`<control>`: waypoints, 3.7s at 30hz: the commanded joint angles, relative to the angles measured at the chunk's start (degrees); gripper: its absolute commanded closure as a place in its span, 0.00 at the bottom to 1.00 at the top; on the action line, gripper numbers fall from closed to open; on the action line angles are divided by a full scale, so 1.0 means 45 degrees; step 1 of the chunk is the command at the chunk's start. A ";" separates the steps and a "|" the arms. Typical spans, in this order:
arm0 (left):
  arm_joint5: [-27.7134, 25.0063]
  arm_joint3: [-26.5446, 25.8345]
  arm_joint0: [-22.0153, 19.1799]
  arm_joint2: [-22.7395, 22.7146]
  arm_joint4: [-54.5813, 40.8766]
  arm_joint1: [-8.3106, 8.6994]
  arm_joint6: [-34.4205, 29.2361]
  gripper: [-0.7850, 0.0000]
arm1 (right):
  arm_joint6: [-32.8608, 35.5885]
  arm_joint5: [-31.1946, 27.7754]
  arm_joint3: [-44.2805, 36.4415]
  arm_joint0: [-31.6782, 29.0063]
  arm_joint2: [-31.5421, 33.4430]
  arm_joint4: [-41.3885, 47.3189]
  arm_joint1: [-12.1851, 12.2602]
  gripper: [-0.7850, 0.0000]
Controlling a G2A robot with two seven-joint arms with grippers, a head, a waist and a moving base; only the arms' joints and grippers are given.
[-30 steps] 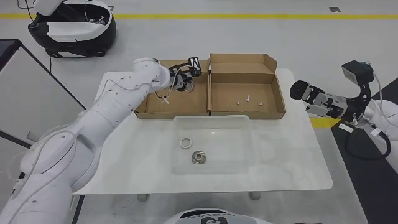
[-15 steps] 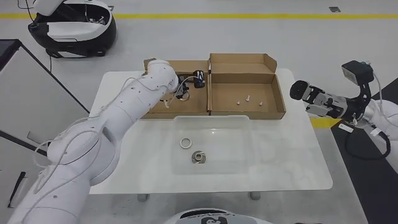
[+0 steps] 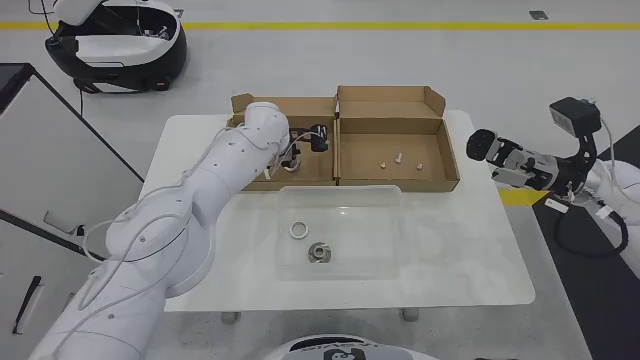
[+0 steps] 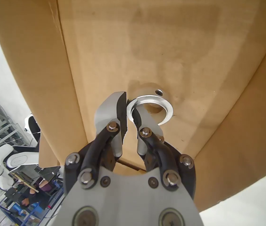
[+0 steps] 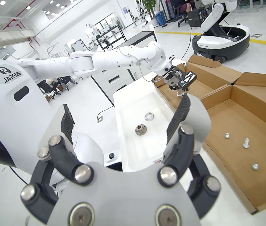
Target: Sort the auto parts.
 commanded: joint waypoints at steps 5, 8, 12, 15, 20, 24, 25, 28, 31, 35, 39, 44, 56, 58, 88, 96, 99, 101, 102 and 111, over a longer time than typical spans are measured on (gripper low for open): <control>0.0015 0.0468 -0.0208 0.0081 0.0444 -0.0286 0.0460 0.00 | 0.0000 0.0000 0.0000 -0.0001 0.0000 0.0000 0.0000 0.00; 0.0090 0.0591 -0.0359 0.0109 0.0695 -0.0382 0.0717 0.00 | 0.0000 0.0000 0.0000 -0.0001 0.0000 0.0000 0.0000 0.00; -0.0024 0.0657 -0.0547 0.0117 0.0941 -0.0475 0.1068 0.00 | 0.0000 0.0000 0.0000 -0.0001 0.0000 0.0000 0.0000 0.00; -0.0043 0.0637 -0.0709 0.0101 0.1102 -0.0520 0.1241 0.00 | 0.0000 0.0000 0.0000 -0.0001 0.0000 0.0000 0.0000 0.00; -0.1400 0.0081 -0.1218 0.0174 0.1540 -0.0507 0.1707 0.00 | 0.0000 0.0000 0.0000 -0.0001 0.0000 0.0000 0.0000 0.00; -0.2230 -0.0361 -0.1593 0.0160 0.1876 -0.0345 0.2128 0.00 | 0.0000 0.0000 0.0000 -0.0001 0.0000 0.0000 0.0000 0.00; -0.2408 -0.0466 -0.1665 0.0141 0.1936 -0.0286 0.2196 0.00 | 0.0000 0.0000 0.0000 -0.0001 0.0000 0.0000 0.0000 0.00; -0.2806 -0.0910 -0.1825 0.0030 0.1995 -0.0086 0.2233 0.00 | 0.0000 0.0000 0.0000 -0.0001 0.0000 0.0000 0.0000 0.00; -0.2806 -0.1670 -0.1734 0.0029 0.1822 0.0156 0.2068 0.00 | 0.0000 0.0000 0.0000 -0.0001 0.0000 0.0000 0.0000 0.00; -0.2806 -0.2901 -0.1638 0.0018 0.0941 0.0632 0.1477 0.00 | 0.0000 0.0000 0.0000 -0.0001 0.0000 0.0000 0.0000 0.00; -0.2806 -0.4641 -0.1459 -0.0293 -0.0398 0.1307 0.0135 0.00 | 0.0000 0.0000 0.0000 -0.0001 0.0000 0.0000 0.0000 0.00; -0.2806 -0.7535 -0.0775 -0.1122 -0.2469 0.2454 -0.2315 0.00 | 0.0000 0.0000 0.0000 -0.0001 0.0000 0.0000 0.0000 0.00; -0.0562 -1.5261 0.1510 -0.2539 -0.6186 0.5331 -0.7493 0.00 | 0.0000 0.0000 0.0000 -0.0001 0.0000 0.0000 0.0000 0.00; -0.0057 -1.6085 0.1504 -0.2386 -0.6837 0.5695 -0.7997 0.00 | 0.0000 0.0000 0.0000 -0.0001 0.0000 0.0000 0.0000 0.00; 0.4664 -1.7397 0.1193 -0.1461 -1.1735 0.5474 -1.2357 0.00 | 0.0000 0.0000 0.0000 -0.0001 0.0000 0.0000 0.0000 0.00; 0.4195 -1.6449 0.1331 -0.0868 -1.1343 0.5077 -1.2059 0.00 | 0.0000 0.0000 0.0000 -0.0001 0.0000 0.0000 0.0000 0.00; 0.3998 -1.6147 0.1409 -0.0577 -1.1139 0.5019 -1.2050 0.05 | 0.0000 0.0000 0.0000 -0.0001 0.0000 0.0000 0.0000 0.00; 0.3951 -1.6047 0.1443 -0.0410 -1.1026 0.5006 -1.2004 0.08 | 0.0000 0.0000 0.0000 -0.0001 0.0000 0.0000 0.0000 0.00; 0.3914 -1.6015 0.1444 -0.0357 -1.0985 0.5004 -1.1967 0.11 | 0.0000 0.0000 0.0000 -0.0001 0.0000 0.0000 0.0000 0.00; 0.3495 -1.5760 0.1496 0.0413 -1.0814 0.5137 -1.1547 0.14 | 0.0000 0.0000 0.0000 -0.0001 0.0000 0.0000 0.0000 0.00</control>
